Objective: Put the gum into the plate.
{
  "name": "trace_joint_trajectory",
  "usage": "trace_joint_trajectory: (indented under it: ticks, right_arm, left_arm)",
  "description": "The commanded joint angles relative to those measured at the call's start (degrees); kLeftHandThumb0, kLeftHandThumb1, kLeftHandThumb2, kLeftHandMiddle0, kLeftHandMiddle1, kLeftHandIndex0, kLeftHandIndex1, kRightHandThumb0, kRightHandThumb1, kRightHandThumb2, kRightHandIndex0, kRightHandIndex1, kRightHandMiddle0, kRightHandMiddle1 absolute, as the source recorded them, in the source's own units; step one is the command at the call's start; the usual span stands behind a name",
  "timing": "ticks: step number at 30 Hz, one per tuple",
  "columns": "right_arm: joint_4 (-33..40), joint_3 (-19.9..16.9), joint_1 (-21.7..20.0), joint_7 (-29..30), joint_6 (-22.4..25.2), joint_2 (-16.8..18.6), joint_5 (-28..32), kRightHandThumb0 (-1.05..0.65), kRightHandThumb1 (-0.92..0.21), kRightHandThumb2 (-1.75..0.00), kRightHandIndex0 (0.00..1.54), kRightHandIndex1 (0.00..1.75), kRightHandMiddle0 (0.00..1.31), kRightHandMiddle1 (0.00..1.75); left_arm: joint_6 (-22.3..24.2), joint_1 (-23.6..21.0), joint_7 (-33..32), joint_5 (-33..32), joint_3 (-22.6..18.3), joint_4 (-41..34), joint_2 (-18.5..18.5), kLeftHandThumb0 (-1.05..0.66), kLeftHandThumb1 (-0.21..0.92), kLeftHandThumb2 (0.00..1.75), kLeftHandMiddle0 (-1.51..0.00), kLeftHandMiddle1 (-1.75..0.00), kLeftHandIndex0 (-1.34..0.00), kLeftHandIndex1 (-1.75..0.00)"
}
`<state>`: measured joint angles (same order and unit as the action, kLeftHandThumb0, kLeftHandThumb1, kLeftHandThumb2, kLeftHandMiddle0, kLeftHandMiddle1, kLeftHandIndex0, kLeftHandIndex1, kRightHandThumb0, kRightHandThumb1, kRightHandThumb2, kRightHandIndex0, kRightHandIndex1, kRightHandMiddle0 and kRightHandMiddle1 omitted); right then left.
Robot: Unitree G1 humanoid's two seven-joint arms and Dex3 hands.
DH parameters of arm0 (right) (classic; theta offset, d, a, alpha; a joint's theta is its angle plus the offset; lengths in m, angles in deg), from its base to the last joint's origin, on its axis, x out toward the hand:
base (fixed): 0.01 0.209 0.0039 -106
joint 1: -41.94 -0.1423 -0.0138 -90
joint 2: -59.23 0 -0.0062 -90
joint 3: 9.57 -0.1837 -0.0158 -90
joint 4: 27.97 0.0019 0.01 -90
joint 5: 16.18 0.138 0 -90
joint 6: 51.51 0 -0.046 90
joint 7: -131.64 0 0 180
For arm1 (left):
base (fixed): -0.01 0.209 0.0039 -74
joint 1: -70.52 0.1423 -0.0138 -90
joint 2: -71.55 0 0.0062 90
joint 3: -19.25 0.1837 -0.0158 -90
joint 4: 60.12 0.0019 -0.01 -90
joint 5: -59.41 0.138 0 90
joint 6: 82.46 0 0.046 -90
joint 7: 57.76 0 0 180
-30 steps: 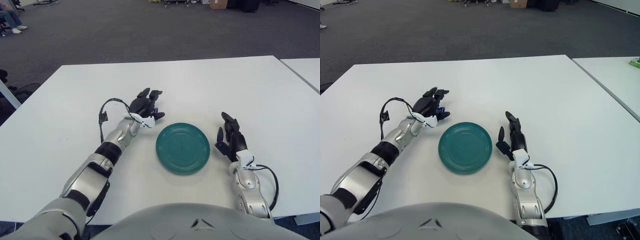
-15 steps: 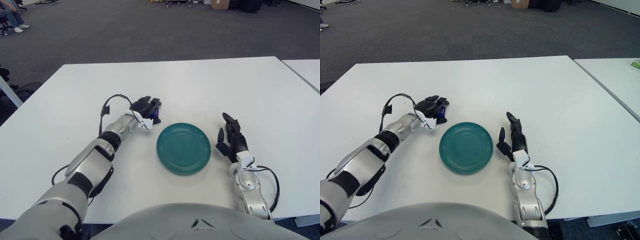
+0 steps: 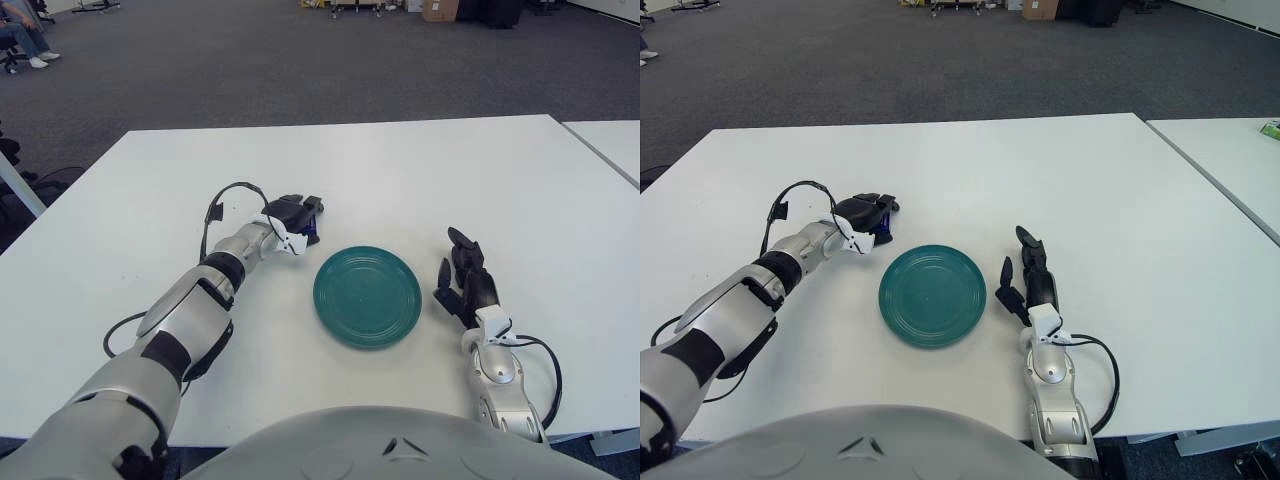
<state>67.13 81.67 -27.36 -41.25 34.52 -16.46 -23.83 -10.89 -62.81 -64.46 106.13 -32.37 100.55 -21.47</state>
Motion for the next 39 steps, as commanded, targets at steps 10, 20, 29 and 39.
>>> trace_joint_trajectory:
  ticks: [10, 20, 29, 39]
  right_arm:
    - [-6.08, -2.38, 3.39, -1.26, 2.9, -0.56, 1.41, -0.68, -0.92, -0.97, 0.21, 0.02, 0.0, 0.47]
    - [-6.43, -3.22, 2.96, -2.6, 3.38, -1.1, 2.02, -0.7, -0.92, -0.98, 0.2, 0.01, 0.0, 0.46]
    - [-7.1, -3.75, 2.31, -2.94, 3.15, -1.27, 2.25, -0.71, -0.92, -0.99, 0.2, 0.01, 0.0, 0.48]
    - [-7.79, -4.09, 1.74, -2.98, 2.96, -1.14, 2.28, -0.72, -0.92, -1.0, 0.2, 0.01, 0.0, 0.49]
  left_arm:
    - [4.06, 5.11, 10.4, -2.53, 0.56, 4.77, -0.67, -0.11, 0.68, 0.75, -0.27, -1.48, -0.35, -1.62]
    - [2.94, 5.32, 9.38, -4.14, 0.24, 3.59, -1.14, 0.0, 0.39, 1.14, -0.62, -1.58, -0.46, -1.6]
    - [1.76, 6.6, 3.75, -6.44, -1.86, 2.13, -0.8, 0.0, 0.23, 1.35, -0.72, -1.57, -0.52, -1.7]
    - [0.79, 7.44, 0.28, -7.12, -2.51, 1.1, -0.29, 0.0, 0.14, 1.37, -0.92, -1.26, -0.6, -1.75]
